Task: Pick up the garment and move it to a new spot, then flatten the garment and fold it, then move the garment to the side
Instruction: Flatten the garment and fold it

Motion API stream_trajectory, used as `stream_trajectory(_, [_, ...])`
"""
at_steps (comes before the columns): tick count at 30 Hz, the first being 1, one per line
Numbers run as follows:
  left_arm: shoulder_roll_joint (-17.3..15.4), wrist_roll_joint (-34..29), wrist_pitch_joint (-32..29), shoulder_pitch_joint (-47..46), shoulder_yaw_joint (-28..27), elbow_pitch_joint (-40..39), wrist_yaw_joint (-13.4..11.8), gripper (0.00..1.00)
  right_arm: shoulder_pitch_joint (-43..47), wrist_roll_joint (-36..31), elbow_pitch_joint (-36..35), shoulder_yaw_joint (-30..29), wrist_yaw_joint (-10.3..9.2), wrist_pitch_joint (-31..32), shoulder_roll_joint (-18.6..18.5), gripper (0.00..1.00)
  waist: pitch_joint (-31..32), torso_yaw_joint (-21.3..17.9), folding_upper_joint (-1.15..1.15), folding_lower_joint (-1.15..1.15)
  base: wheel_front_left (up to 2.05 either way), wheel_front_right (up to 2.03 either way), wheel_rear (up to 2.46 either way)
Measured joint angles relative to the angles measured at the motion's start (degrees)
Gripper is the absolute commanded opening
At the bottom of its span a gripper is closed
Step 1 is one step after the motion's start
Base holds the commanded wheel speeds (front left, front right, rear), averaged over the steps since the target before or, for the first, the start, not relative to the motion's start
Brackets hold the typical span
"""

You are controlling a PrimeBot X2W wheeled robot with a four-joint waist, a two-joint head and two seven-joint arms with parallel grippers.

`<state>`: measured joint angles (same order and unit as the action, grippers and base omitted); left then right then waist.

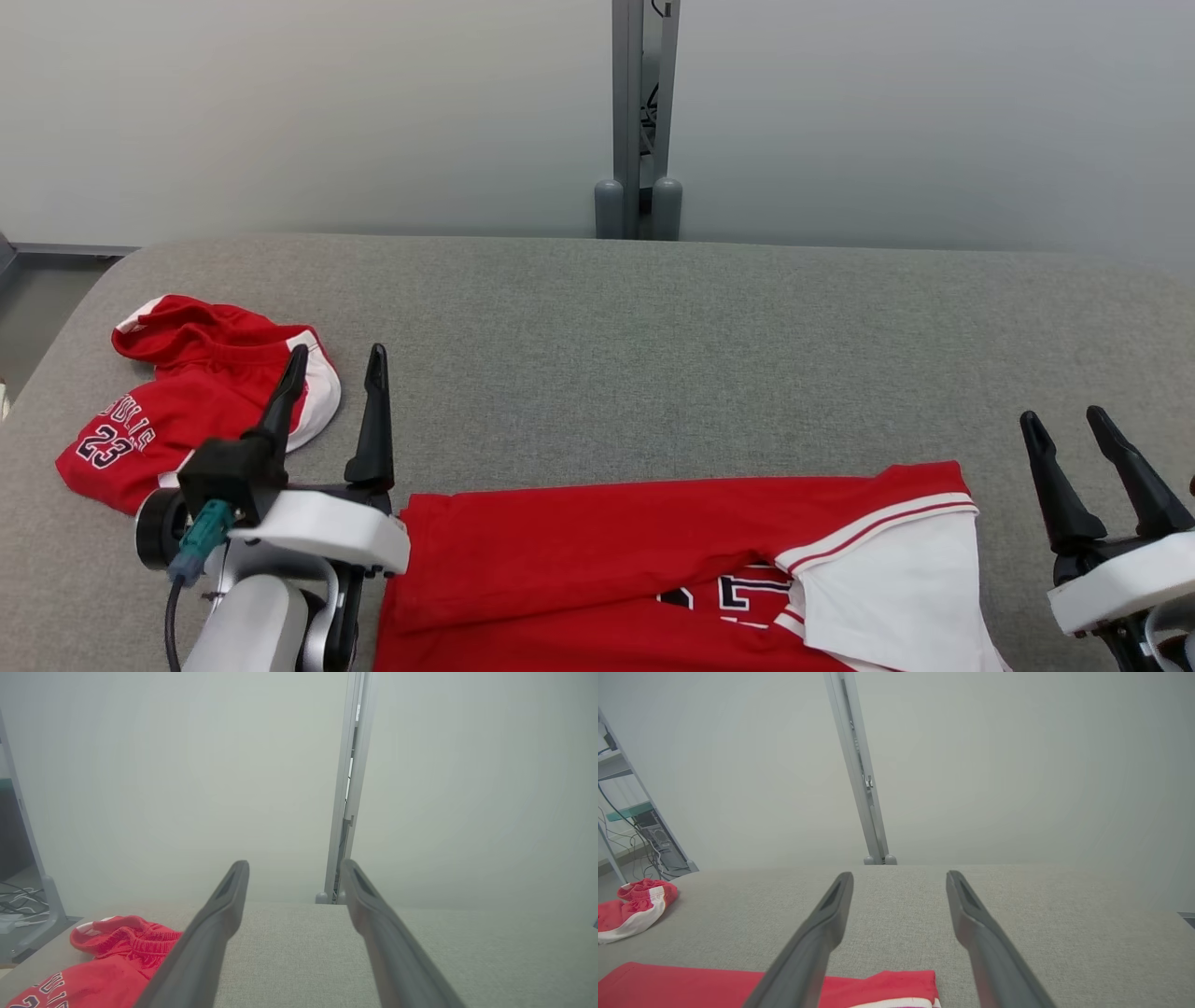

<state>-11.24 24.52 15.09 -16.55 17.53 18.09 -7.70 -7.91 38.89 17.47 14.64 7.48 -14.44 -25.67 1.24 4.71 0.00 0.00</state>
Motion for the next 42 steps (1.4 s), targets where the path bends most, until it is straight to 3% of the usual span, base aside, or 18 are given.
stream_trajectory(5, [4.1,-6.7,0.0,6.9,-6.7,-5.8,1.6,1.00,2.1,-12.0,-5.4,-7.8,0.00,-0.5,6.7,1.00,-0.1,-0.7,0.00,0.00,0.00,0.00,0.00])
stream_trajectory(9, [6.5,-11.6,0.0,11.3,-10.2,-8.9,2.9,1.00,6.2,-17.9,-8.6,-12.0,0.01,-0.5,13.2,1.00,-0.4,-1.1,0.00,0.00,0.00,0.00,0.00])
stream_trajectory(12, [7.4,-14.6,0.0,13.7,-11.2,-10.0,3.8,1.00,7.3,-19.4,-9.2,-13.4,0.01,-0.5,15.1,1.00,-0.6,-1.1,0.00,0.00,0.00,0.00,0.00])
stream_trajectory(19, [8.4,-16.2,0.0,15.1,-13.0,-9.0,5.7,1.00,7.9,-23.2,-9.2,-13.0,0.02,-0.5,15.2,1.00,-1.4,-0.8,0.00,0.00,0.00,0.00,0.00])
stream_trajectory(26, [8.4,-16.0,0.0,14.6,-12.6,-8.5,5.9,1.00,8.7,-18.7,-4.2,-11.7,0.02,-0.5,14.4,1.00,-1.7,-0.7,0.00,0.00,0.00,0.00,0.00])
stream_trajectory(35, [8.4,-15.6,0.0,13.8,-11.6,-7.9,5.9,1.00,7.9,-4.3,7.1,-4.7,-0.03,2.6,11.2,1.00,-3.6,-0.7,0.00,0.00,0.00,0.00,0.00])
stream_trajectory(42, [8.4,-15.4,0.0,12.7,-11.1,-7.4,6.0,1.00,5.4,4.0,11.5,0.7,-0.03,4.9,9.3,1.00,-4.7,-0.2,0.00,0.00,0.00,0.00,0.00])
